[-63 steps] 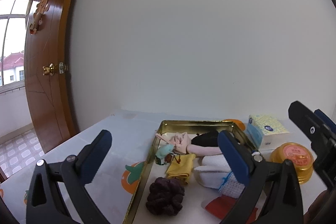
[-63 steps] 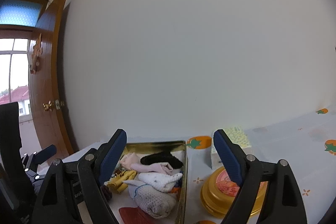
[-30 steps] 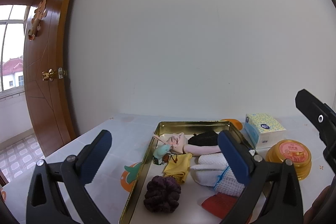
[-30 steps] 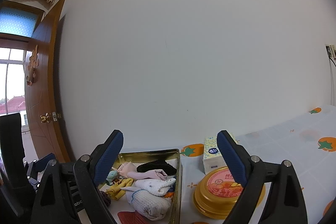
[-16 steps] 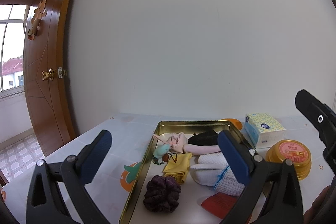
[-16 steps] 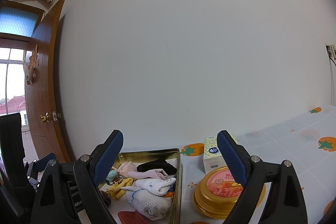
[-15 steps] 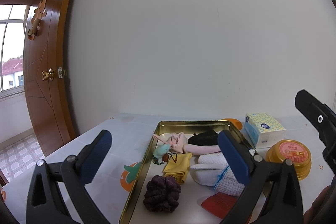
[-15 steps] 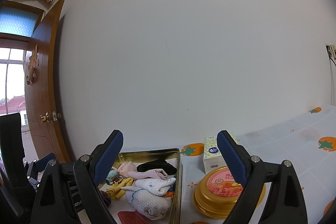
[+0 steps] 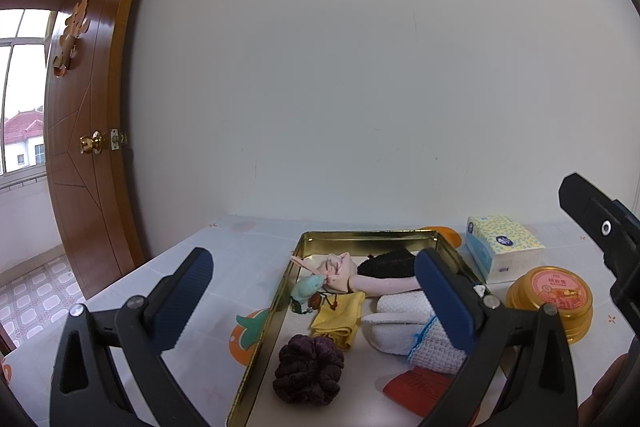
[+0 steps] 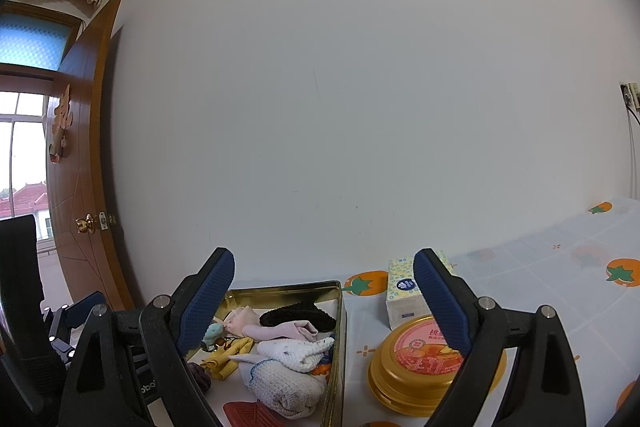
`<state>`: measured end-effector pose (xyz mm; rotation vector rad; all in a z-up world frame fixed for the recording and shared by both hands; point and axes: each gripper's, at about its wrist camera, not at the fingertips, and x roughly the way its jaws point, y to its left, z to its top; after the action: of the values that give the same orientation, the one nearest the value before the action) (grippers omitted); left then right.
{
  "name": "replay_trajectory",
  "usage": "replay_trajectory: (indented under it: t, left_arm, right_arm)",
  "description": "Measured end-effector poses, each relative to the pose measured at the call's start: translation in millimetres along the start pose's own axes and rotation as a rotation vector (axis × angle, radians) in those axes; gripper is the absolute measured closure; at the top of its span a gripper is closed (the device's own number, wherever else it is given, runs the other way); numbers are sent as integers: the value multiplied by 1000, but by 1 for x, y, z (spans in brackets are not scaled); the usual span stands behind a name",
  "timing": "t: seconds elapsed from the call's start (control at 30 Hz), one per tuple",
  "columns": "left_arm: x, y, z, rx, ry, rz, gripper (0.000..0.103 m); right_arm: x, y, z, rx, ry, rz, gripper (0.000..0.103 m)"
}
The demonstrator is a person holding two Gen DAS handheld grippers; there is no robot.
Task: Organize soft objects
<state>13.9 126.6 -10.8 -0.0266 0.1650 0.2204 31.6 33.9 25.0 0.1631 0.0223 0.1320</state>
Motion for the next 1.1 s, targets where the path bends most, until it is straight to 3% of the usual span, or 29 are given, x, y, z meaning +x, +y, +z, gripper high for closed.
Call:
replay_trajectory:
  t: [1.1]
  left_arm:
    - [4,3,-1,-26,32,0,0]
  right_arm:
    - [0,4,0,-10,-11,-2,10]
